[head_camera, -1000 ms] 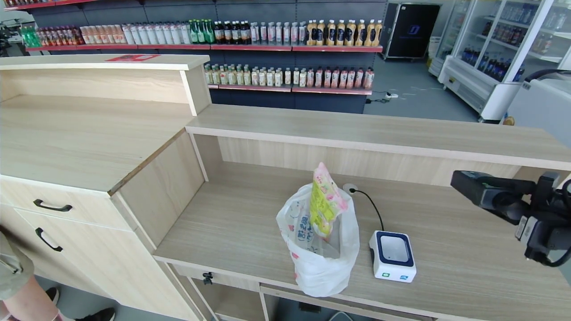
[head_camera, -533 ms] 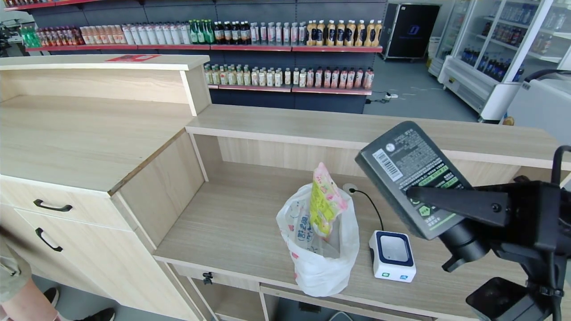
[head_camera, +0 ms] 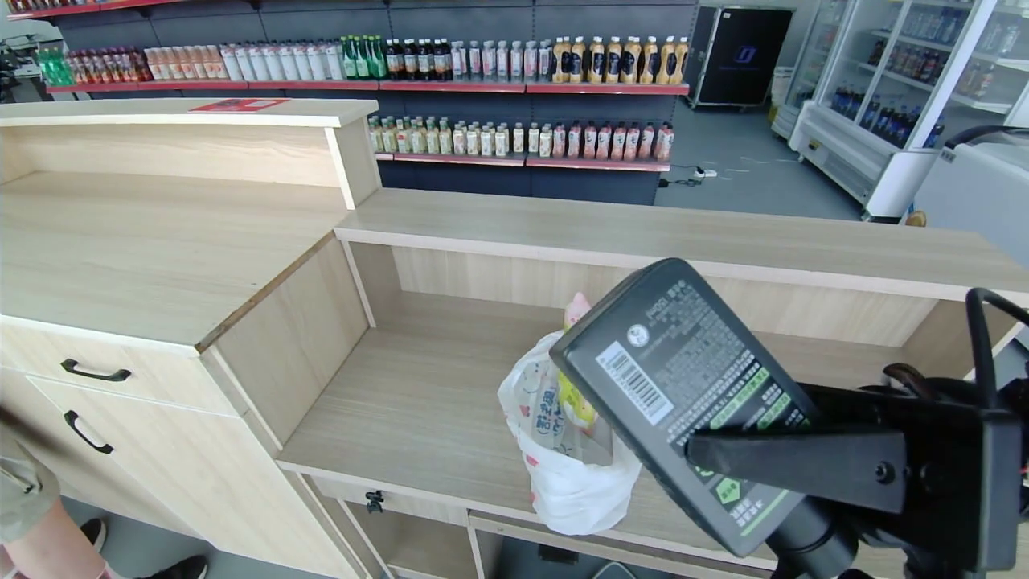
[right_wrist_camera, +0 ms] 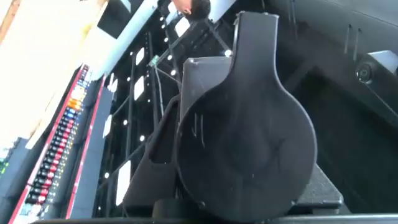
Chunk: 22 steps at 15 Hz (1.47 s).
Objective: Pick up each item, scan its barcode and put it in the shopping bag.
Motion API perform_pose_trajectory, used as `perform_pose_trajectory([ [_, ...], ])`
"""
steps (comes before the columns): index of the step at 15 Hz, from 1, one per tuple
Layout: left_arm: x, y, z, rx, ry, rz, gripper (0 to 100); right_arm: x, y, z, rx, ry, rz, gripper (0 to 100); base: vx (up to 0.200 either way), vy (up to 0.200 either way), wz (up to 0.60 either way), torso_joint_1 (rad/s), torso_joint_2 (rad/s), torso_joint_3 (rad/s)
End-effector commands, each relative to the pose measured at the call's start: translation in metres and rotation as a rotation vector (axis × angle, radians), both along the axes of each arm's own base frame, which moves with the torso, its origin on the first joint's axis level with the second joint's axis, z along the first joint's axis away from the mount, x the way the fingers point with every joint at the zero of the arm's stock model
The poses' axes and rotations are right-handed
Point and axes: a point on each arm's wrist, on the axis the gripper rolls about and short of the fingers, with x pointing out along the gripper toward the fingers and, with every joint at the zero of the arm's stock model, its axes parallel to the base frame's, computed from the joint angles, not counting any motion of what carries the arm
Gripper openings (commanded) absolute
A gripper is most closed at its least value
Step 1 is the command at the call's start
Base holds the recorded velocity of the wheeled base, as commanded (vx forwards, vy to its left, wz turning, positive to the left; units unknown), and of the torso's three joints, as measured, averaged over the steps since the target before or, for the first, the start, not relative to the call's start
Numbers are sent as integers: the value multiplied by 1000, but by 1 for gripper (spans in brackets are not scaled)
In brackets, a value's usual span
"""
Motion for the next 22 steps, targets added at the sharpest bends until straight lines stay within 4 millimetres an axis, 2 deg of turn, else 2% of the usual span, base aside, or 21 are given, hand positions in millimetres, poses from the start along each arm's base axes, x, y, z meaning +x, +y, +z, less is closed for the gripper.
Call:
perform_pose_trajectory([
  [1,0,0,0,0,0,0,100,2,9,-7,-21,26,27,0,0,0,0,0,0,0],
  [4,0,0,0,0,0,0,100,6,14,-13,-40,85,34,0,0,0,0,0,0,0],
  [9,0,0,0,0,0,0,100,-4,17,-11,-39,109,77,0,0,0,0,0,0,0],
  [22,0,0,0,0,0,0,100,-9,-13,-12,-121,169,-19,0,0,0,0,0,0,0],
])
